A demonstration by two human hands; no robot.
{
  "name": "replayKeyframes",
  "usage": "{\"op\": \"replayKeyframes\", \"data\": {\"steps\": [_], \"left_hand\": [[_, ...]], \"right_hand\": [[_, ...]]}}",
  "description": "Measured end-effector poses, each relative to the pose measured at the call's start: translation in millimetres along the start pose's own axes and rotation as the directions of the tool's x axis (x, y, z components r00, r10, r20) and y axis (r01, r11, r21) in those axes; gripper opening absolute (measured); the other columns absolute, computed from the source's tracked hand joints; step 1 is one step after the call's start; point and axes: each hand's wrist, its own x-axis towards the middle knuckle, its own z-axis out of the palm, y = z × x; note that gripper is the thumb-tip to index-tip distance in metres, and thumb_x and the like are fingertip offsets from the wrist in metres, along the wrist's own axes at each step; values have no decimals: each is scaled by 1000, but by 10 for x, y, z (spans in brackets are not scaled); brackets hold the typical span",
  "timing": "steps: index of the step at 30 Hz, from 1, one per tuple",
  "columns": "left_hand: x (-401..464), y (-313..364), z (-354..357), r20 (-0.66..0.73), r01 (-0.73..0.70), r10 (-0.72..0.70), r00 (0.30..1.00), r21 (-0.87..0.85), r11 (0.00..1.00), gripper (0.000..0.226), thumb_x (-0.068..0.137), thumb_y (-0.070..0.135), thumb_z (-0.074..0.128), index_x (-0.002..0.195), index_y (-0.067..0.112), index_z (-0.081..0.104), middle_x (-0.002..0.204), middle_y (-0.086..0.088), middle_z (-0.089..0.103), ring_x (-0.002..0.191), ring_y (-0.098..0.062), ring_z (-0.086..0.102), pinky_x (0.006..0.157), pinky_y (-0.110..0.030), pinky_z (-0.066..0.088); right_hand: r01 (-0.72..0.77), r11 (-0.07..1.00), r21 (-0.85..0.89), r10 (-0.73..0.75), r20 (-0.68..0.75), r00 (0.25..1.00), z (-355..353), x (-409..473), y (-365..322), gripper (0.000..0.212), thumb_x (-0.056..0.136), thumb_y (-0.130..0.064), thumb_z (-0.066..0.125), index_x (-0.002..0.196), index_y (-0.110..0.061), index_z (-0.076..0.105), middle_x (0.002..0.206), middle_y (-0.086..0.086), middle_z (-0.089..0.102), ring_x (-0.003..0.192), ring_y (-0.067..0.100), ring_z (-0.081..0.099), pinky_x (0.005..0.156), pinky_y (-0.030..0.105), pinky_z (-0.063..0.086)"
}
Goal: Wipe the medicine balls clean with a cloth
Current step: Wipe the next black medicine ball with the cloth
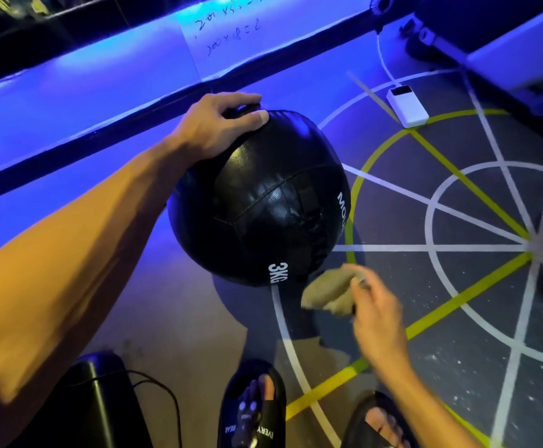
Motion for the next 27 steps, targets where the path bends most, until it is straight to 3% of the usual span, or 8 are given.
{"op": "replayKeyframes", "data": {"steps": [2, 5, 8, 12, 17, 20, 24, 27], "left_hand": [[-15, -4, 9, -40, 7, -7, 999, -3, 1000, 48, 85, 66, 70, 128, 46, 69, 129, 22, 65, 124, 1, 57, 114, -28, 40], [-36, -5, 9, -76, 0, 2, 997, 19, 1000, 43, 88, 63, 70, 126, 44, 70, 128, 21, 64, 122, 3, 54, 107, -22, 37], [-21, 22, 8, -75, -4, 7, 997, 37, 999, 42, 89, 61, 69, 127, 43, 70, 127, 22, 64, 122, 4, 52, 103, -21, 36], [-19, -14, 3, -72, 6, -4, 997, 22, 1000, 43, 86, 65, 69, 124, 45, 70, 128, 23, 64, 125, 1, 54, 111, -27, 38], [-58, -32, -10, -77, 11, -9, 997, 20, 1000, 42, 88, 62, 70, 126, 44, 70, 127, 21, 66, 124, 1, 55, 114, -30, 38], [-67, -25, -5, -79, 15, -15, 997, -6, 1000, 42, 86, 63, 71, 125, 46, 70, 126, 21, 66, 124, 0, 56, 115, -31, 38], [-64, -22, 3, -82, 21, -22, 996, -15, 1000, 41, 86, 63, 70, 124, 46, 70, 126, 21, 66, 124, 0, 56, 115, -32, 39], [-43, -35, 4, -77, 16, -16, 997, -7, 1000, 44, 83, 67, 69, 123, 48, 70, 125, 23, 67, 124, 0, 57, 116, -36, 40]], "right_hand": [[30, 993, 110, -11, -167, 986, -151, 215, -209, 37, 92, -32, 42, 116, -27, 69, 97, -4, 73, 89, 5, 67, 77, 29, 53], [182, 977, 107, -138, -327, 935, -292, 457, -568, 39, 96, -26, 42, 126, -21, 67, 112, -4, 70, 97, -1, 63, 81, 16, 50], [342, 939, -41, -341, -236, 910, -102, 594, -858, 39, 99, -20, 47, 134, -22, 63, 123, -5, 69, 105, 1, 61, 87, 14, 45], [614, 757, -223, -635, -27, 772, 259, 571, -745, 33, 95, 0, 52, 124, -5, 66, 128, 5, 63, 120, 18, 56, 104, 21, 40], [566, 784, -256, -588, -13, 809, 220, 365, -294, 39, 93, 4, 51, 129, -2, 63, 135, 7, 59, 126, 23, 54, 109, 31, 42], [521, 828, -209, -523, 50, 851, 121, 268, -145, 35, 95, -4, 48, 124, -11, 65, 130, -3, 58, 121, 12, 55, 101, 30, 46], [376, 920, -109, -390, -192, 900, -31, 360, -289, 26, 101, -14, 46, 115, -14, 68, 116, -4, 63, 107, 10, 61, 89, 41, 51], [423, 903, -67, -427, -229, 875, 54, 534, -562, 33, 100, -5, 49, 128, -11, 65, 129, -2, 62, 121, 9, 58, 99, 40, 50]]}}
